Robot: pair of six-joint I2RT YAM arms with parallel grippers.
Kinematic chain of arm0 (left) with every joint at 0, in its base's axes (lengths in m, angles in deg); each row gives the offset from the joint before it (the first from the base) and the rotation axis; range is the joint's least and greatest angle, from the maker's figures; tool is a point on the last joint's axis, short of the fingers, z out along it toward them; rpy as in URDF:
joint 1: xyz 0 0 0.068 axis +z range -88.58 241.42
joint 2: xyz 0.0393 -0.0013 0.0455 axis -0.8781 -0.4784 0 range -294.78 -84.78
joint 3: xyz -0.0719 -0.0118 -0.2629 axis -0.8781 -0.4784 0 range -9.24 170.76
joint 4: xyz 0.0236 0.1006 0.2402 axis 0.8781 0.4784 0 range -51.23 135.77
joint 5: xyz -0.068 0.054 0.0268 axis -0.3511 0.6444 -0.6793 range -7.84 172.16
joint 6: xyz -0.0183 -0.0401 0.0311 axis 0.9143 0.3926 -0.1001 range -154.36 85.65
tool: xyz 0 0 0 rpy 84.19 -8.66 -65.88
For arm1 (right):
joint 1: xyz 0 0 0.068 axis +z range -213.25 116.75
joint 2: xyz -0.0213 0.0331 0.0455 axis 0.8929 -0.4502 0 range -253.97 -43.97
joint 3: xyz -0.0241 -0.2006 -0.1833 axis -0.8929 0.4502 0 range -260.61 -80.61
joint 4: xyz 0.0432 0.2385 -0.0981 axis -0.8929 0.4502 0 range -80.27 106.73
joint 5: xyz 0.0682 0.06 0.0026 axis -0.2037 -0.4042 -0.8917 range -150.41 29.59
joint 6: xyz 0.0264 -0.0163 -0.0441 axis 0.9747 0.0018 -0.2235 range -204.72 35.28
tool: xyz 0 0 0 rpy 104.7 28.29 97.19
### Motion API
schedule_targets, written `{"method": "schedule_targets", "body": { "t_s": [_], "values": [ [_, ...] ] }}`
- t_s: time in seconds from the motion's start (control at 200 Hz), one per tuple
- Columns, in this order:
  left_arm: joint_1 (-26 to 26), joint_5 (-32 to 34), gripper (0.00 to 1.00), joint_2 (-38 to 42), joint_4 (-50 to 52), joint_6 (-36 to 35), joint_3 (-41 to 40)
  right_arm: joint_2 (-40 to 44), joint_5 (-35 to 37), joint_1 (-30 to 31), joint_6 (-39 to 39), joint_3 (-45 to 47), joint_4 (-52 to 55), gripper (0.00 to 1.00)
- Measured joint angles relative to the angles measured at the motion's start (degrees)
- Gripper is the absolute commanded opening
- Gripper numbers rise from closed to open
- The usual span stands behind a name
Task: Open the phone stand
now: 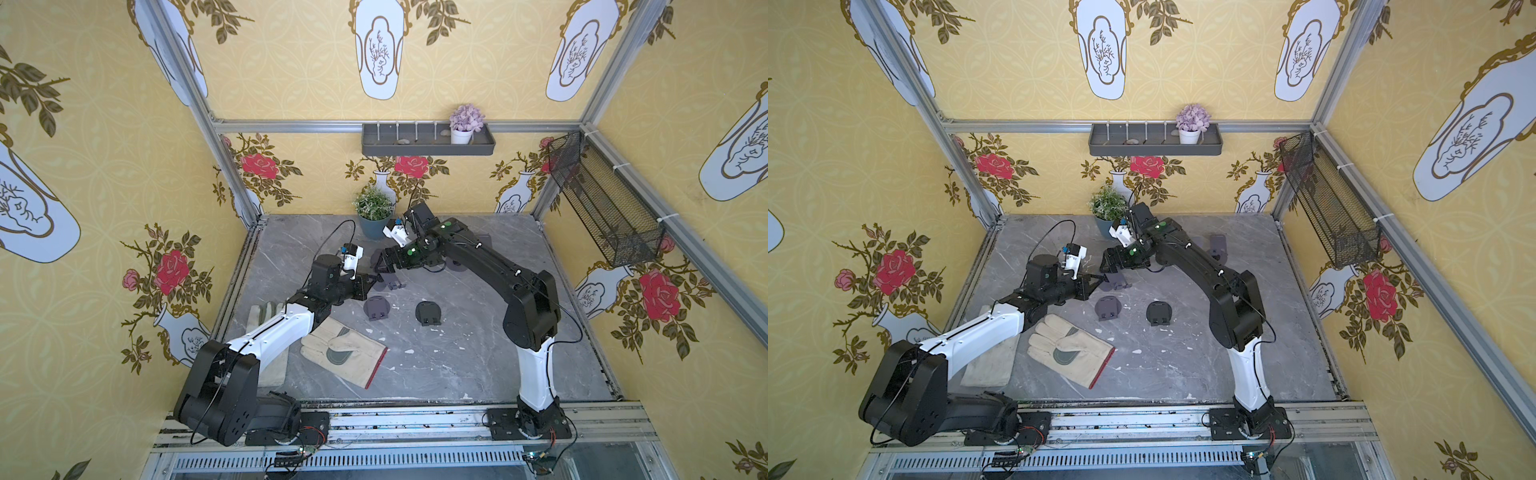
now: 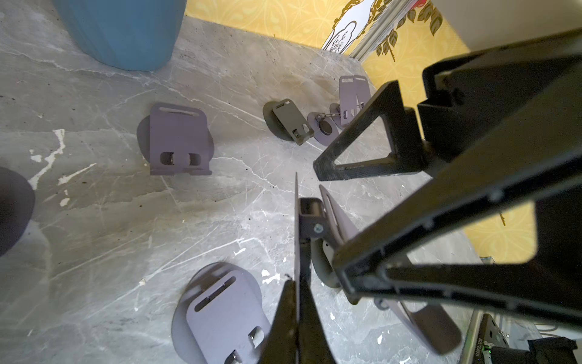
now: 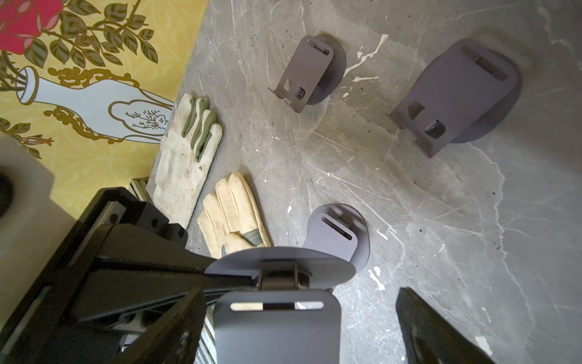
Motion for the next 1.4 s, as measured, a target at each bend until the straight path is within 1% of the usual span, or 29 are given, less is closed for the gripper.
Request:
{"method": "schedule_targets", "body": {
  "t_s": [0.11, 0.24, 0.32, 0.415, 0.475, 0.785, 1.105, 1.4],
  "values": [
    [-0.09, 0.02, 0.00, 0.00, 0.00, 0.00, 0.00, -0.48, -0.04, 0.44, -0.15, 0.00, 0.04, 0.89],
    [-0.09, 0.00, 0.00, 0.00, 0.00, 0.00, 0.00, -0.66, -0.15, 0.42, -0.15, -0.02, 0.02, 0.82],
    [-0.09, 0.00, 0.00, 0.00, 0.00, 0.00, 0.00, -0.72, -0.24, 0.39, -0.15, -0.17, 0.00, 0.74],
    [-0.09, 0.00, 0.00, -0.02, 0.00, 0.02, 0.00, -0.79, -0.94, 0.52, -0.17, -0.37, -0.04, 0.60],
    [-0.09, 0.00, 0.00, -0.11, 0.00, 0.02, 0.00, -0.79, -0.94, 0.68, -0.15, -0.50, -0.07, 0.55],
    [-0.09, 0.04, 0.00, -1.36, -1.53, 1.44, 0.02, -0.79, 0.39, 0.59, -0.13, -1.05, 0.13, 0.51],
    [-0.26, 0.07, 0.00, -5.57, -5.51, 5.92, 0.85, -0.50, 6.38, 0.66, -0.13, -2.47, 1.40, 0.43],
    [-0.11, 0.09, 0.00, -9.73, -5.03, 9.40, 3.37, 3.21, 12.61, 0.70, 0.13, 0.20, 0.04, 0.42]
  ]
}}
